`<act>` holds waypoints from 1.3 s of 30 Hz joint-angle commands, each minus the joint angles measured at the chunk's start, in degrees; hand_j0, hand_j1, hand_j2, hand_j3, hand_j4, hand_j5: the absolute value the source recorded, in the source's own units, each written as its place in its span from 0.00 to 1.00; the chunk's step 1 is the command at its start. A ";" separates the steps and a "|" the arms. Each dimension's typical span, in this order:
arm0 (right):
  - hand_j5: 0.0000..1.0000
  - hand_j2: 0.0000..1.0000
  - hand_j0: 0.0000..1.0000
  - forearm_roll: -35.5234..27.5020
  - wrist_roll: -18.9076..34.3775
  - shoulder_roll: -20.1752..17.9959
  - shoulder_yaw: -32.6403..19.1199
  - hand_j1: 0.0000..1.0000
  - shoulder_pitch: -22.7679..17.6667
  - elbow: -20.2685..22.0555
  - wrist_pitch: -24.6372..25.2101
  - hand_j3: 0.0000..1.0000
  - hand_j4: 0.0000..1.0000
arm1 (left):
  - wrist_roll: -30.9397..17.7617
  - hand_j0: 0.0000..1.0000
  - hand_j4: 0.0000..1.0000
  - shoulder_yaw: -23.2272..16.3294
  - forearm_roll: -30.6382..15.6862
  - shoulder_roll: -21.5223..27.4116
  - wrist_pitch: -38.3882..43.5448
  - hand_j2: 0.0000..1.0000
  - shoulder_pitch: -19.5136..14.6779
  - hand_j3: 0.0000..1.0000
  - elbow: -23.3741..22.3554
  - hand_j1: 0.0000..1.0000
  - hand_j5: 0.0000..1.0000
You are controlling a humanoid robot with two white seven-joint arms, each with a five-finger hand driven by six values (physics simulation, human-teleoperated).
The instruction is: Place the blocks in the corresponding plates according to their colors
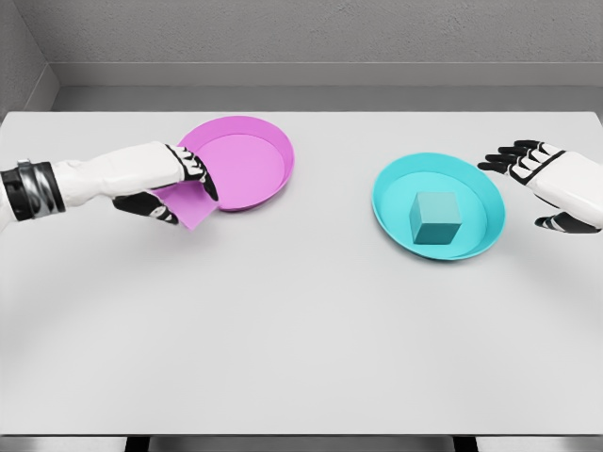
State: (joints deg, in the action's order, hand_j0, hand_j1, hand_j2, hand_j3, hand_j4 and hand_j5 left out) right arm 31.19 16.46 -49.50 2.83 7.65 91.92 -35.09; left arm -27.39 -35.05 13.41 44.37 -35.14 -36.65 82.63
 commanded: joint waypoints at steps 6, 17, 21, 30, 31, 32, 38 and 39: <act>1.00 1.00 1.00 -0.07 -0.03 0.02 0.07 1.00 -0.09 0.01 0.09 1.00 1.00 | 0.06 0.59 0.59 -1.42 0.65 -3.94 0.14 0.59 -3.87 0.59 -10.03 0.59 0.59; 1.00 1.00 1.00 0.01 -0.03 -0.07 0.07 1.00 -0.09 -0.08 0.09 1.00 1.00 | 0.14 0.77 0.77 -1.69 5.75 -14.31 0.14 0.77 -13.10 0.77 -23.48 0.77 0.77; 1.00 1.00 1.00 0.01 -0.03 0.02 0.07 1.00 -0.09 -0.16 0.09 1.00 1.00 | 0.58 1.00 1.00 -1.33 5.40 -15.46 0.14 1.00 -13.89 1.00 -24.62 1.00 1.00; 1.00 1.00 1.00 0.01 -0.03 -0.07 0.07 1.00 -0.26 -0.25 0.09 1.00 1.00 | 0.23 1.00 1.00 -1.42 -1.46 -5.53 0.14 1.00 -12.22 1.00 -23.57 1.00 1.00; 1.00 1.00 1.00 0.01 -0.03 -0.16 -0.01 1.00 -0.35 -0.25 0.09 1.00 1.00 | 0.23 1.00 1.00 -1.42 -1.64 -4.21 0.14 1.00 -11.69 1.00 -23.57 1.00 1.00; 1.00 1.00 1.00 0.01 -0.03 -0.07 0.07 1.00 -0.44 -0.34 0.09 1.00 1.00 | 0.23 1.00 1.00 -1.42 -2.07 -2.54 0.14 1.00 -10.99 1.00 -23.48 1.00 1.00; 1.00 1.00 1.00 0.01 -0.03 -0.16 -0.01 1.00 -0.53 -0.34 0.09 1.00 1.00 | 0.32 1.00 1.00 -0.98 -3.22 6.07 0.14 1.00 -8.00 1.00 -23.48 1.00 1.00; 1.00 1.00 1.00 0.01 -0.03 -0.16 -0.01 1.00 -0.53 -0.34 0.09 1.00 1.00 | 0.32 1.00 1.00 -0.98 -3.22 6.16 0.14 1.00 -8.00 1.00 -23.48 1.00 1.00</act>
State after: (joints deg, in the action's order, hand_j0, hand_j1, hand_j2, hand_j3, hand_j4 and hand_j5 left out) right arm 31.58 16.47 -49.57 2.85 7.12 91.57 -35.09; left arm -27.13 -36.18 10.87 48.35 -35.14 -44.65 59.16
